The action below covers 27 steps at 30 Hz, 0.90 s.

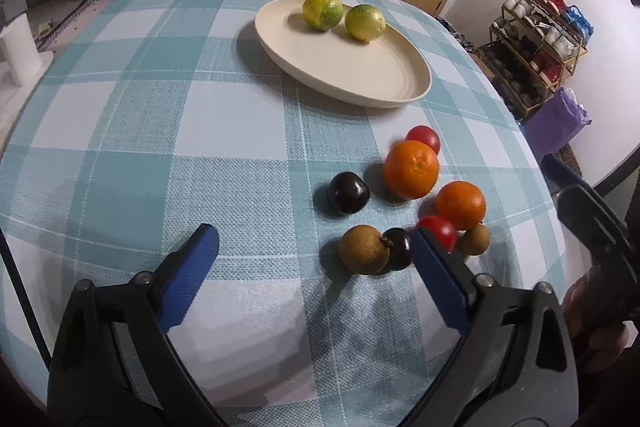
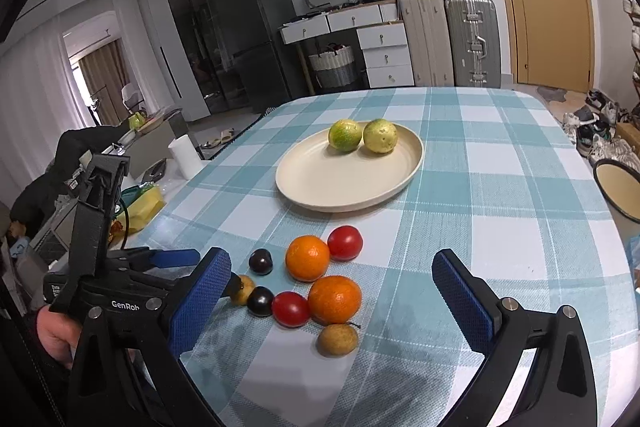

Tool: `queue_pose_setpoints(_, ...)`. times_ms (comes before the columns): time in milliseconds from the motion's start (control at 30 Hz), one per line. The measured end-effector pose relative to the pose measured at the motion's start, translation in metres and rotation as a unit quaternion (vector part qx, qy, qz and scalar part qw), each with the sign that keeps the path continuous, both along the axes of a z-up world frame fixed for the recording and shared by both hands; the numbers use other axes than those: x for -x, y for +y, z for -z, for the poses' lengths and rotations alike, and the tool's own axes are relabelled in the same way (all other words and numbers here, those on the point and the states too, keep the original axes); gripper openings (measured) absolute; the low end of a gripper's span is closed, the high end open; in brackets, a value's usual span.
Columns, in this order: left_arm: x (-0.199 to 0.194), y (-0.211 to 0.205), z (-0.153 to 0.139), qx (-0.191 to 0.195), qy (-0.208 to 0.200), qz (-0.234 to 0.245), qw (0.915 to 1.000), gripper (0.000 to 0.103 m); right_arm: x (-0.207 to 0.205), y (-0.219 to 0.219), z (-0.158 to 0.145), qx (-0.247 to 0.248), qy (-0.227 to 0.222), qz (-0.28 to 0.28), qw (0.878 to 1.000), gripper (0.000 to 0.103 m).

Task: Organize fruits
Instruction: 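Close the left gripper around the small brown kiwi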

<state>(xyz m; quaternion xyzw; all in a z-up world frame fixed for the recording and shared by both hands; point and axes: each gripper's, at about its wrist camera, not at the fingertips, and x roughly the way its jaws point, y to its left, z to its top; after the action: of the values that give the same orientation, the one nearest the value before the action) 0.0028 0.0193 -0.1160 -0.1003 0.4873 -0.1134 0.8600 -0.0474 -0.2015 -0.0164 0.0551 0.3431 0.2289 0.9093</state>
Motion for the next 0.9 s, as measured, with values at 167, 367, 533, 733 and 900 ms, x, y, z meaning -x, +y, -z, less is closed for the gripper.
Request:
queue_pose_setpoints(167,-0.0009,-0.0006,0.0039,0.01,0.008,0.008,0.9999,0.074,-0.0008,0.0002,0.0021,-0.001,0.003,-0.001,1.0,0.103)
queue_pose_setpoints(367,-0.0001,-0.0064,0.0042,0.024,0.011,0.029,0.9992,0.05,-0.0004,0.0001,0.0035,-0.003,0.006,-0.001,1.0,0.103)
queue_pose_setpoints(533,0.0001,-0.0071,0.0045,0.05,0.014,0.043,0.9977,0.025,-0.0009,-0.0004,0.0039,-0.007,0.01,0.0,1.0,0.103)
queue_pose_setpoints(733,0.0014,-0.0047,0.0047,0.057,0.015,0.044,0.9973,0.024,-0.0008,0.0004,0.0055,-0.007,0.013,-0.001,1.0,0.103)
queue_pose_setpoints(900,0.003,-0.0014,0.0024,0.063,0.014,0.046,0.9969,0.024,-0.0004,0.0009,0.0077,-0.004,0.016,-0.002,1.0,0.103)
